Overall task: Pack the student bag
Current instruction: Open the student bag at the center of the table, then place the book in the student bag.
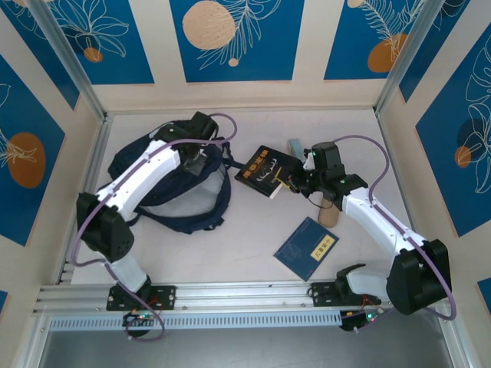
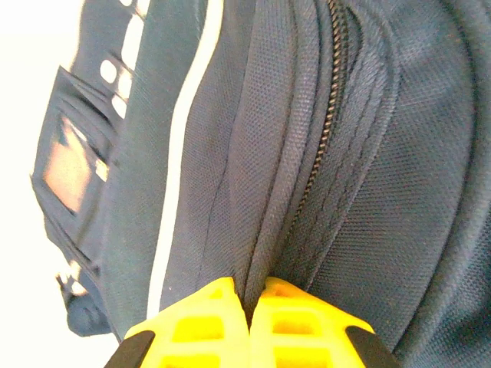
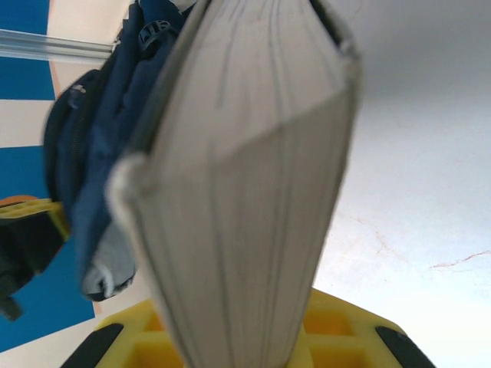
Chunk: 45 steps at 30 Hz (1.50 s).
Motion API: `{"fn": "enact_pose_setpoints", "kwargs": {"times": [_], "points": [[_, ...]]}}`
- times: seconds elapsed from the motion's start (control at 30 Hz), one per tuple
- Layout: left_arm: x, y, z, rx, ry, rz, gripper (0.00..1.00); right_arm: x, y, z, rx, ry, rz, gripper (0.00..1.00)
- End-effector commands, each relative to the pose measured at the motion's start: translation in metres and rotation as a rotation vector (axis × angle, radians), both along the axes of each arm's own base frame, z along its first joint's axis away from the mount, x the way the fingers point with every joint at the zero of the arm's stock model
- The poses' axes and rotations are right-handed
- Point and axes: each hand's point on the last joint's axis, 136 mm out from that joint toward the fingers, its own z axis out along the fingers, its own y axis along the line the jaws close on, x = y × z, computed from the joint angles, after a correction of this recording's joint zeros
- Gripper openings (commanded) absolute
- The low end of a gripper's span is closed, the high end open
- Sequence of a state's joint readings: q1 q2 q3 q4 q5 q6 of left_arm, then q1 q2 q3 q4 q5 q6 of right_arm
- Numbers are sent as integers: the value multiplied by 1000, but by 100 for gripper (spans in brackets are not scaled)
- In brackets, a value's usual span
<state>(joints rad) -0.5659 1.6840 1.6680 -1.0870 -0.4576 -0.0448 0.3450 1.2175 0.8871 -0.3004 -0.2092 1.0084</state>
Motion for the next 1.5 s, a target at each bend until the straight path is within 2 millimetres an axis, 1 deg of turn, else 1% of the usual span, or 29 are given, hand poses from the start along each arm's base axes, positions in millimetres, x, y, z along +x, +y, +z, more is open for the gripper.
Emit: {"fn": "enact_pose_setpoints", "kwargs": {"times": [0.0, 0.1, 0.17, 0.23, 0.3, 0.37, 0.57, 0.7, 0.8, 0.93, 1.03, 1.1, 1.17, 1.3, 1.47], "points": [[3, -14, 63, -115, -189, -1, 0, 1, 8, 47, 45, -143, 55, 0], [7, -23, 86, -216, -262, 9, 0, -8, 12, 48, 57, -130, 70, 0], [9, -32, 95, -289, -291, 11, 0, -13, 20, 48, 82, -118, 96, 0], [11, -40, 99, -343, -299, 7, 0, -18, 32, 50, 119, -122, 137, 0], [13, -46, 100, -377, -298, 9, 0, -23, 46, 55, 165, -135, 184, 0], [17, -50, 99, -392, -292, 13, 0, -27, 56, 56, 174, -137, 205, 0], [23, -59, 91, -406, -258, 28, 0, -35, 72, 52, 147, -141, 212, 0], [23, -66, 94, -438, -255, 22, 0, -33, 83, 47, 159, -118, 216, 0], [22, -72, 100, -479, -257, 18, 0, -23, 100, 44, 189, -125, 224, 0], [20, -86, 110, -582, -243, 4, 0, 1, 125, 41, 205, -127, 226, 0], [17, -93, 116, -635, -234, -2, 0, 23, 135, 22, 182, -102, 170, 0], [17, -94, 120, -644, -235, -3, 0, 38, 139, 9, 166, -88, 134, 0], [16, -94, 120, -645, -233, -3, 0, 48, 142, -4, 149, -72, 110, 0], [14, -95, 117, -653, -214, 2, 0, 60, 152, -33, 116, -26, 97, 0], [15, -94, 118, -662, -221, 14, 0, 68, 174, -61, 139, 55, 89, 1]]}}
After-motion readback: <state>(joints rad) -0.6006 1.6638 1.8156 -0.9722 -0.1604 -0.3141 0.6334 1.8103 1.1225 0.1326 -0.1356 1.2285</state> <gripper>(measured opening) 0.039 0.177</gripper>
